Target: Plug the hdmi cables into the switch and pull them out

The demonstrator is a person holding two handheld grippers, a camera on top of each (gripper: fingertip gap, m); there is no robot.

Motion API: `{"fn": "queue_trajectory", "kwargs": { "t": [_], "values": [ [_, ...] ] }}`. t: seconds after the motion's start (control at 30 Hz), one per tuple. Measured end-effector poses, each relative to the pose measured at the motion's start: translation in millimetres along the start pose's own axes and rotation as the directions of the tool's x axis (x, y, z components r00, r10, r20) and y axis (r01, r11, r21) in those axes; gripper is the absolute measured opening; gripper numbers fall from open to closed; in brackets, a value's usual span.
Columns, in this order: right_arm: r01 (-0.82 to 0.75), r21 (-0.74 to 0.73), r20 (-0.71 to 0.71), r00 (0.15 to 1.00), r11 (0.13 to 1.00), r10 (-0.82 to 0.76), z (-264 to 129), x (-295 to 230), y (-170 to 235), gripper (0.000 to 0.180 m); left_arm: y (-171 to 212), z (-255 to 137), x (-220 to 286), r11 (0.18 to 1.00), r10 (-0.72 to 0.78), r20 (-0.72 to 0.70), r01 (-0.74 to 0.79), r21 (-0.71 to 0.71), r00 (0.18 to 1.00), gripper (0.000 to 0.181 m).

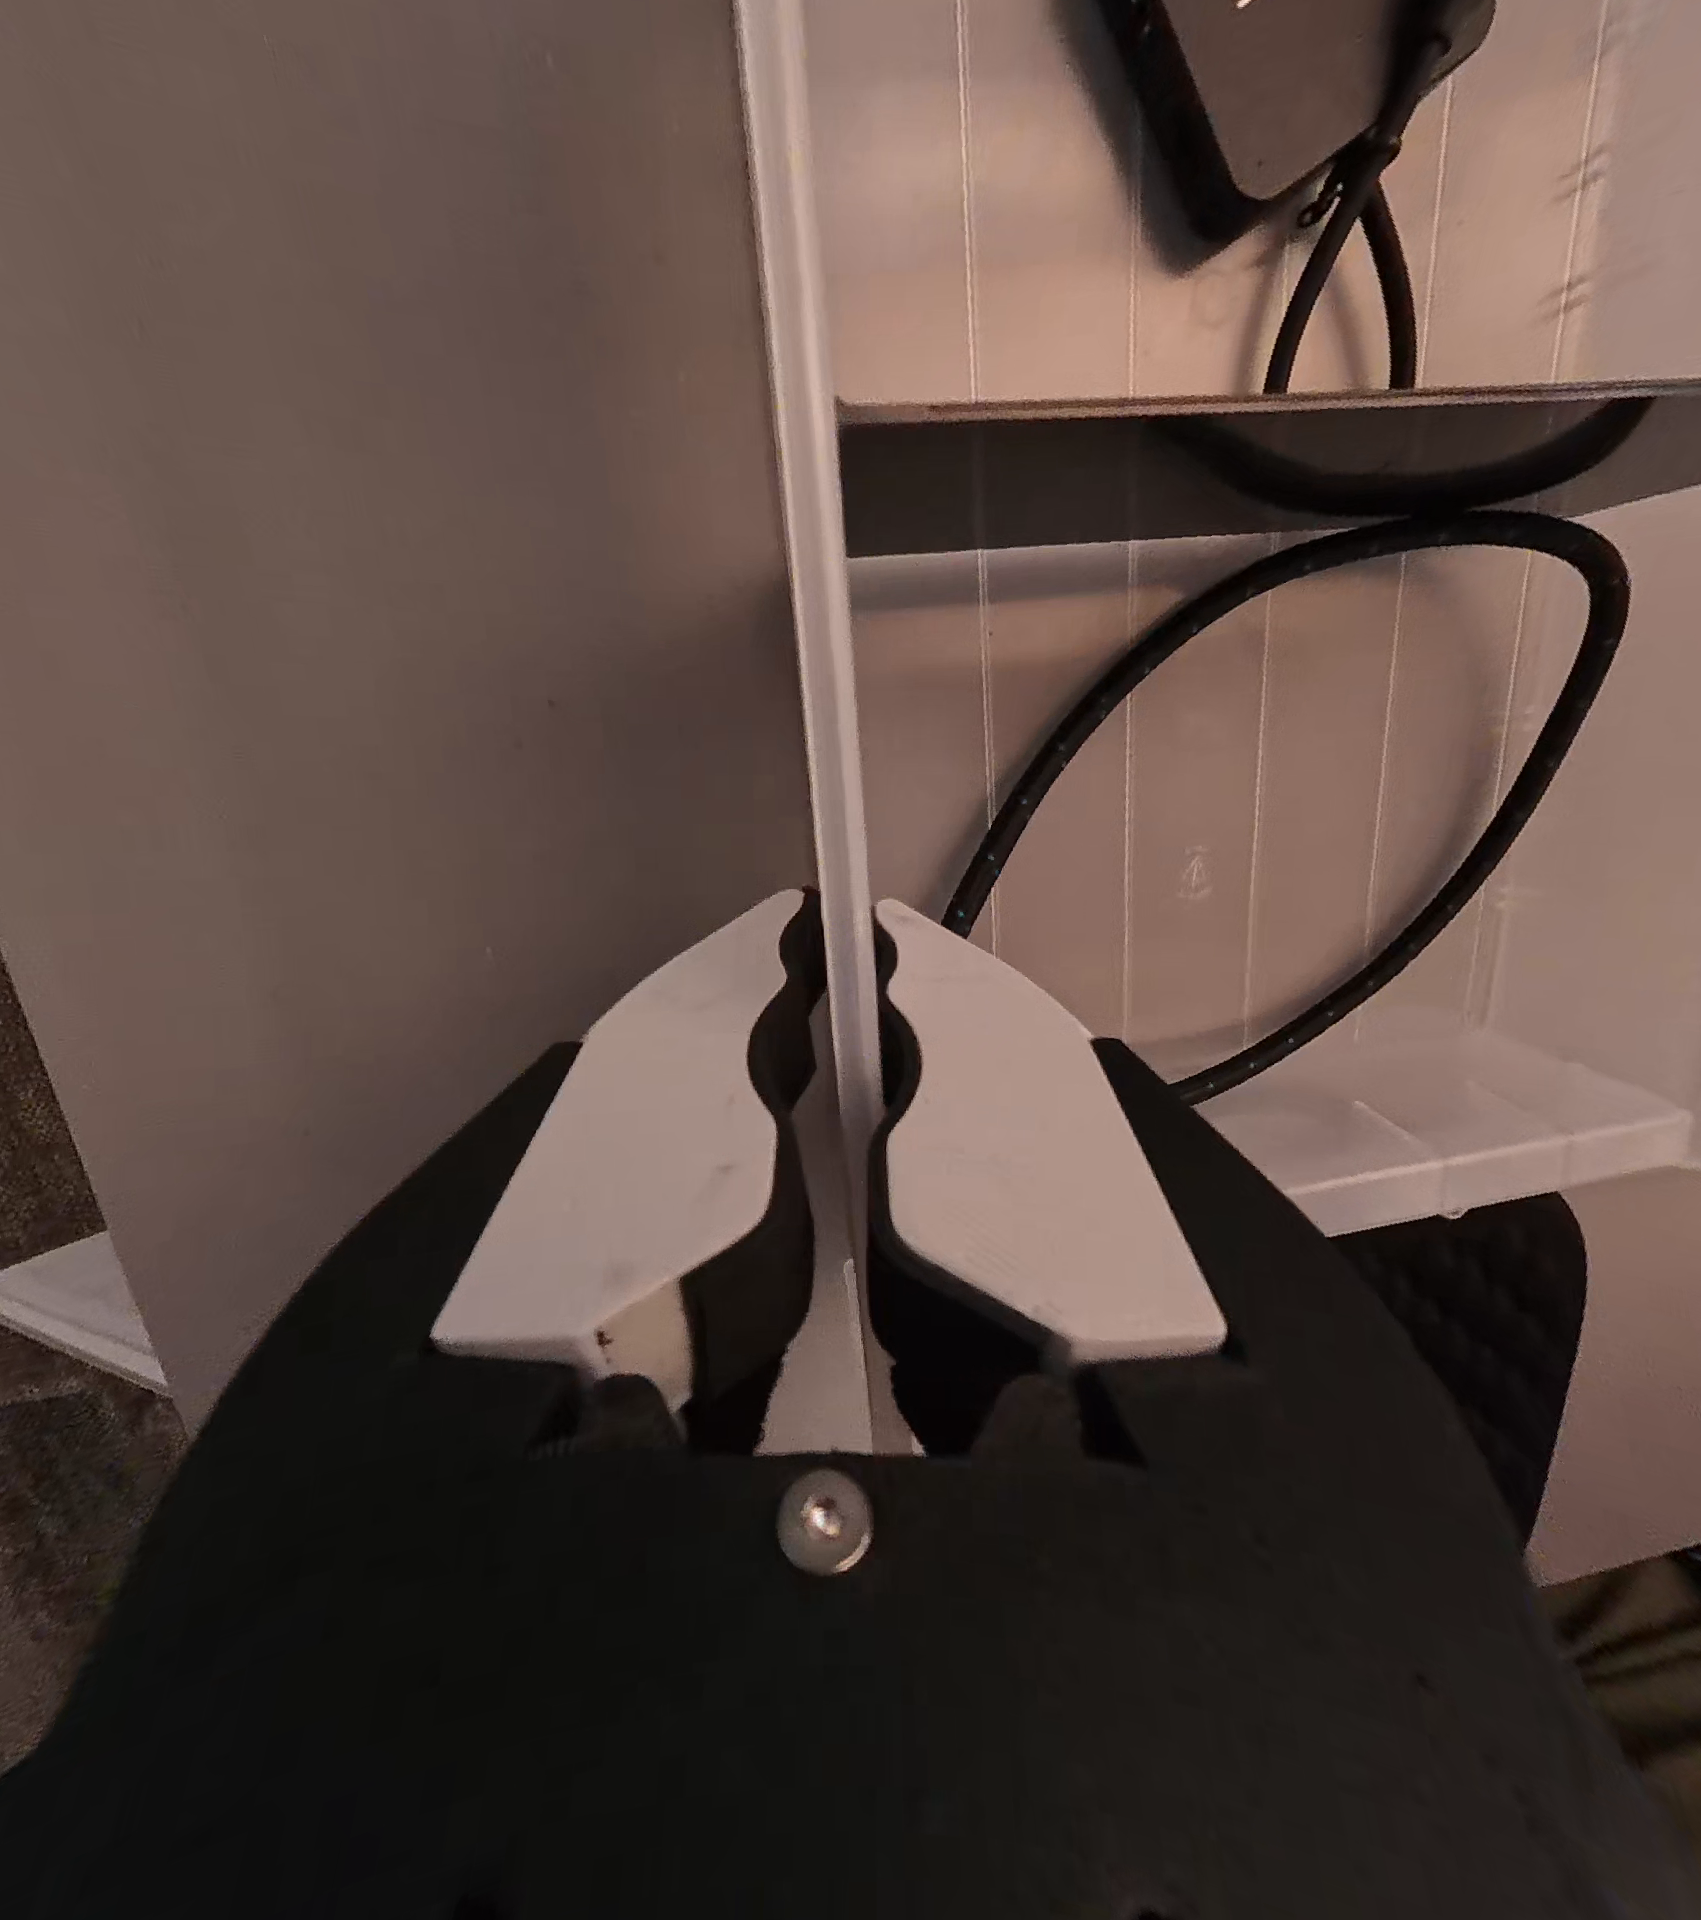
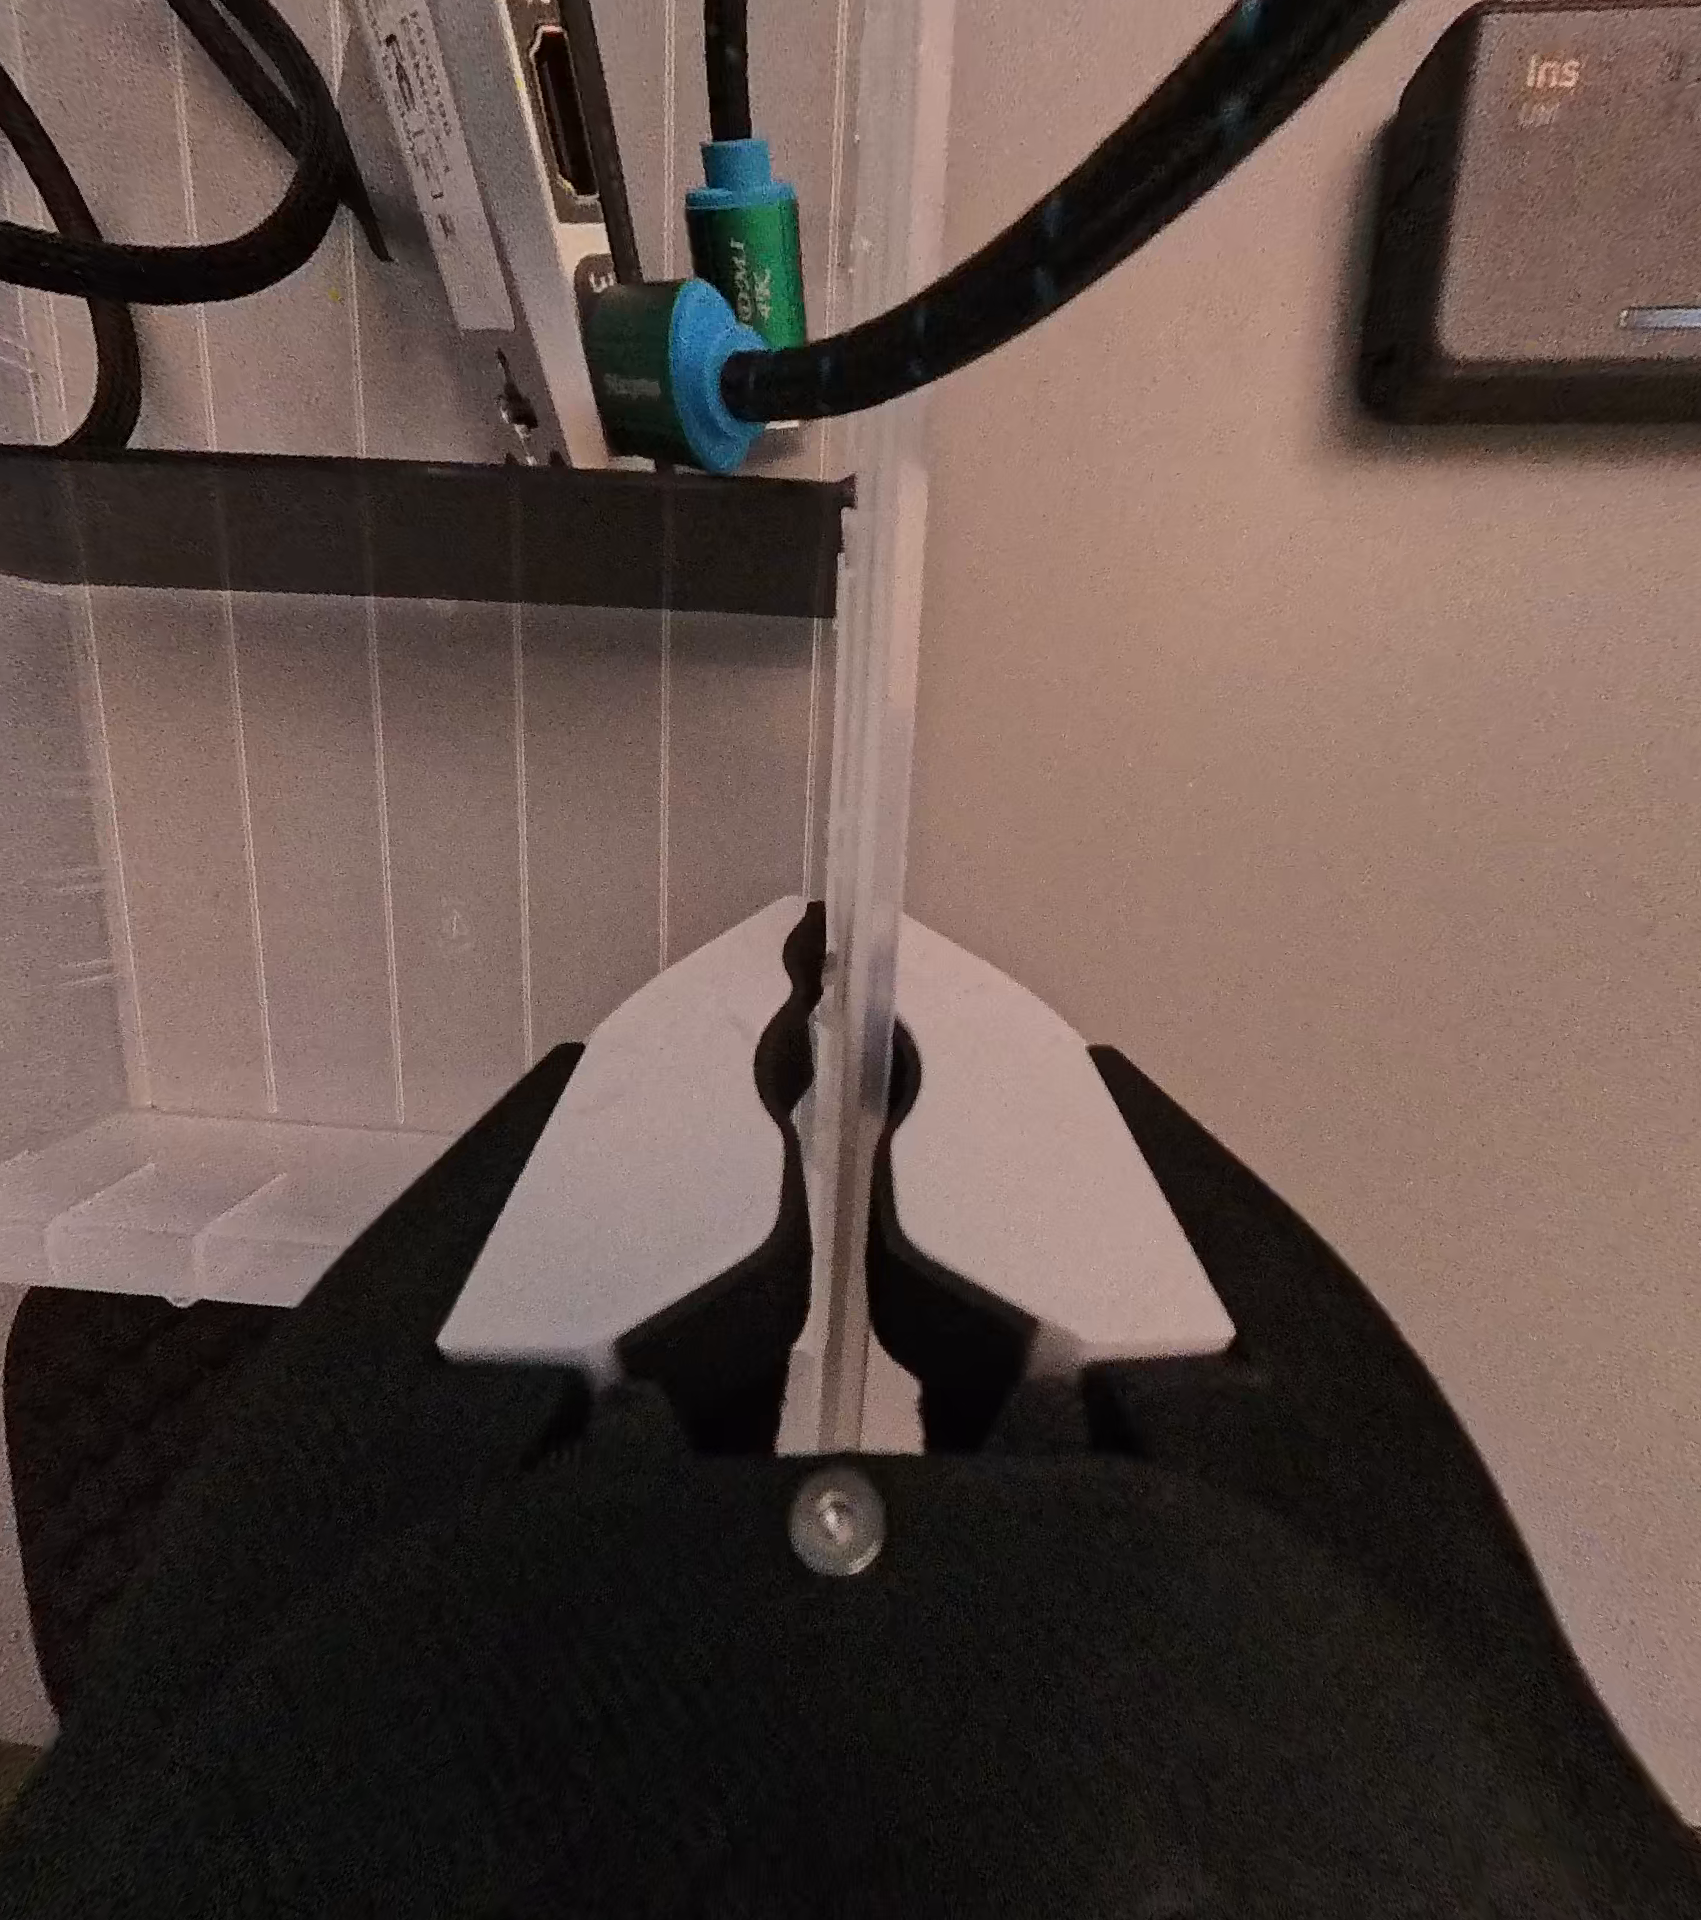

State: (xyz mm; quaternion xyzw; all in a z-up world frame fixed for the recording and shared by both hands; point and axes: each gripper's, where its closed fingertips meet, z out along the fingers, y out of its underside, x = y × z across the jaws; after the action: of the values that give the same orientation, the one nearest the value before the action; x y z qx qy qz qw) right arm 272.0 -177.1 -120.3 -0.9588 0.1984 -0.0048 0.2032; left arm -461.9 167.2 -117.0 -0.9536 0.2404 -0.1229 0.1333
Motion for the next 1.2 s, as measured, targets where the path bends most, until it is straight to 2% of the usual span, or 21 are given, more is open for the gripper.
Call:
{"fn": "queue_trajectory", "kwargs": {
  "t": [0.1, 0.13, 0.2, 0.27, 0.33, 0.4, 0.43, 0.5, 0.6, 0.63, 0.73, 0.83, 0.93, 1.1, 1.2],
  "values": [
    [0.015, 0.042, -0.012, 1.0, 0.999, -0.015, -1, 2, -5, 0.006, -1, -8, 1, 0.998, -0.052, -0.033, 0.053, 0.026, 0.998, 0.011],
    [0.024, 0.087, -0.029, 0.999, 0.996, -0.022, -5, 6, -7, 0.01, -4, -18, 1, 0.995, -0.078, -0.043, 0.08, 0.065, 0.996, 0.022],
    [-0.017, 0.257, -0.055, 0.998, 0.966, 0.032, -35, 11, -17, 0.016, -21, -60, 2, 0.961, -0.105, -0.057, 0.116, 0.251, 0.993, 0.024],
    [-0.04, 0.52, -0.11, 0.988, 0.853, 0.113, -100, 16, -37, 0.028, -44, -126, 28, 0.855, -0.04, -0.125, 0.099, 0.509, 0.991, 0.032],
    [0.0, 0.761, -0.09, 0.99, 0.649, 0.105, -184, -12, -64, 0.044, -59, -195, 85, 0.677, 0.151, -0.138, -0.001, 0.736, 0.979, 0.04],
    [0.072, 0.869, -0.108, 0.993, 0.489, 0.046, -249, -59, -86, 0.068, -62, -231, 155, 0.505, 0.347, 0.021, -0.205, 0.838, 0.938, 0.045],
    [0.112, 0.892, -0.132, 0.991, 0.439, 0.015, -268, -86, -94, 0.077, -65, -236, 188, 0.436, 0.396, 0.124, -0.305, 0.847, 0.91, 0.053],
    [0.178, 0.911, -0.153, 0.983, 0.373, -0.097, -284, -149, -106, 0.083, -75, -231, 255, 0.319, 0.45, 0.271, -0.436, 0.841, 0.851, 0.084],
    [0.224, 0.923, -0.17, 0.967, 0.313, -0.19, -267, -229, -118, 0.094, -98, -197, 342, 0.249, 0.484, 0.261, -0.418, 0.874, 0.835, 0.103],
    [0.229, 0.916, -0.165, 0.964, 0.33, -0.211, -250, -251, -122, 0.097, -106, -176, 359, 0.264, 0.469, 0.238, -0.392, 0.881, 0.85, 0.106],
    [0.225, 0.87, -0.128, 0.962, 0.438, -0.24, -179, -296, -132, 0.109, -122, -98, 380, 0.418, 0.398, 0.219, -0.389, 0.821, 0.891, 0.12],
    [0.225, 0.778, -0.105, 0.967, 0.586, -0.232, -101, -317, -132, 0.114, -126, -36, 370, 0.517, 0.316, 0.301, -0.43, 0.74, 0.9, 0.121],
    [0.189, 0.673, -0.055, 0.977, 0.715, -0.207, -35, -325, -117, 0.119, -117, 14, 348, 0.624, 0.234, 0.291, -0.373, 0.687, 0.928, 0.122],
    [0.119, 0.544, -0.027, 0.992, 0.83, -0.124, 31, -320, -92, 0.128, -88, 84, 313, 0.793, 0.123, 0.181, -0.206, 0.573, 0.976, 0.126],
    [0.12, 0.487, -0.052, 0.993, 0.865, -0.108, 55, -319, -82, 0.132, -75, 109, 300, 0.848, 0.092, 0.155, -0.159, 0.505, 0.984, 0.128]
  ]
}}
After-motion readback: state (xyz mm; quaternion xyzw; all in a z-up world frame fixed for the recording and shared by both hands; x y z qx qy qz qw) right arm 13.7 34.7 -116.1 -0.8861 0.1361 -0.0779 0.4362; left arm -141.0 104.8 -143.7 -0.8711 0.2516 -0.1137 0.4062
